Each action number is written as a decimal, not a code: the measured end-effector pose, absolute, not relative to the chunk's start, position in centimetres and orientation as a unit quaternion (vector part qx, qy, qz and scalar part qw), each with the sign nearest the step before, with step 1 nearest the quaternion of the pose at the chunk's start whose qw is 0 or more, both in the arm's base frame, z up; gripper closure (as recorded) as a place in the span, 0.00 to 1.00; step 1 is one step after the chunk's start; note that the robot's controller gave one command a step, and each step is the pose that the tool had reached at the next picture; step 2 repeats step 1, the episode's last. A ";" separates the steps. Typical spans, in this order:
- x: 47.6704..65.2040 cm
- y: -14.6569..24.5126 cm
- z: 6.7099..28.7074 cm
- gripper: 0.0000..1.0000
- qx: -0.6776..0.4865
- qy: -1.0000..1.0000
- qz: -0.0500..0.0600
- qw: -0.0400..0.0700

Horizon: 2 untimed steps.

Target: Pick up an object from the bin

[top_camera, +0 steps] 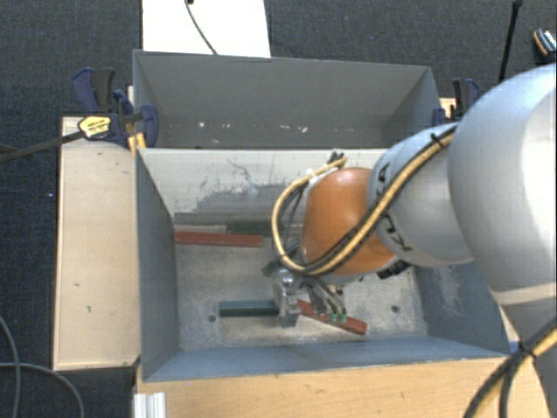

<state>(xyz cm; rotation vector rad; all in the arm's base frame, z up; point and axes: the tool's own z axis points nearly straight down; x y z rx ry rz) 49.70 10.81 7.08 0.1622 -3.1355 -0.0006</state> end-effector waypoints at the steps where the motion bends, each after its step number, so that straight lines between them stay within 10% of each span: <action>1: 50.2 9.6 22.0 1.00 0.058 -0.998 -0.001 -0.005; 2: 50.2 9.6 22.0 1.00 0.058 -0.998 -0.001 -0.005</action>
Offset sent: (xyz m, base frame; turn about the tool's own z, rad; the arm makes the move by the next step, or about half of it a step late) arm 0.0030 -0.0119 0.1442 -0.0163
